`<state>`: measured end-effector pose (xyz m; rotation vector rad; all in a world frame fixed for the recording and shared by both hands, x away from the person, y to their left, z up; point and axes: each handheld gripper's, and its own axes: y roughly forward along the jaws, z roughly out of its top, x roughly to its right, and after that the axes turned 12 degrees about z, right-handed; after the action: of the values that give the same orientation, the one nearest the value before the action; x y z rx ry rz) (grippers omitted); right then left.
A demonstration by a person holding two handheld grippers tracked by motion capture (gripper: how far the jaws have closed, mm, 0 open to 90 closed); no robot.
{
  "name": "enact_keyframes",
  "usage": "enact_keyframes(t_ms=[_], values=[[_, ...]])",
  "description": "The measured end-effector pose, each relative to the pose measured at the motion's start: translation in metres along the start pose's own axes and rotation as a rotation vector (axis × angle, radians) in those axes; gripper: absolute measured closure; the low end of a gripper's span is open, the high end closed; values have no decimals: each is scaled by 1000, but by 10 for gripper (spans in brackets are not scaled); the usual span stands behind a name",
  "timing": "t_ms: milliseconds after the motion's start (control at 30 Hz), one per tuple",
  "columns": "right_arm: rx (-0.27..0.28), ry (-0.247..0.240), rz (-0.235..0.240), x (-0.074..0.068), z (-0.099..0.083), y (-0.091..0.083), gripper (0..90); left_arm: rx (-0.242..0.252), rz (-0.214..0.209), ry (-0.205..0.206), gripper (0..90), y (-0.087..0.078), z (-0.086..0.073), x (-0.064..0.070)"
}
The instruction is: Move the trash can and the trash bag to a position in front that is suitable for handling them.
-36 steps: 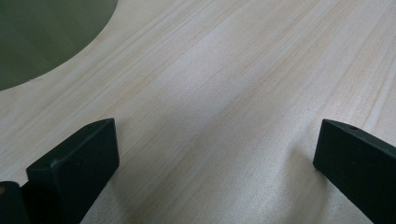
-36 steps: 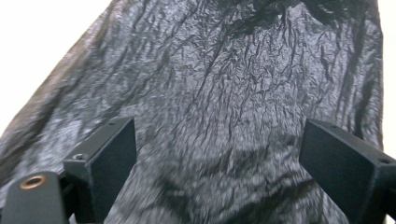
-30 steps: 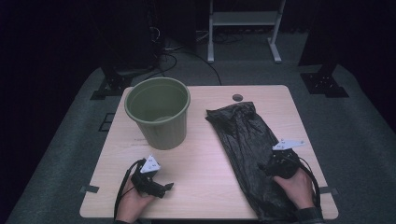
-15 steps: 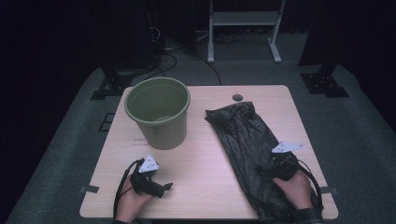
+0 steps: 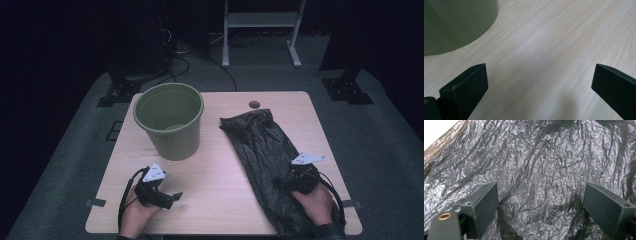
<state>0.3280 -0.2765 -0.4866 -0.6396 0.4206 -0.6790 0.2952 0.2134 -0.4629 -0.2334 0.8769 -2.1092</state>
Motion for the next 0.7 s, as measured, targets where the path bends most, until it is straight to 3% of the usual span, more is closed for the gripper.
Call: enact_keyframes(t_ms=[700], values=[[0, 0, 0, 0, 0, 0, 120, 72, 25, -15, 0, -33, 34, -17]])
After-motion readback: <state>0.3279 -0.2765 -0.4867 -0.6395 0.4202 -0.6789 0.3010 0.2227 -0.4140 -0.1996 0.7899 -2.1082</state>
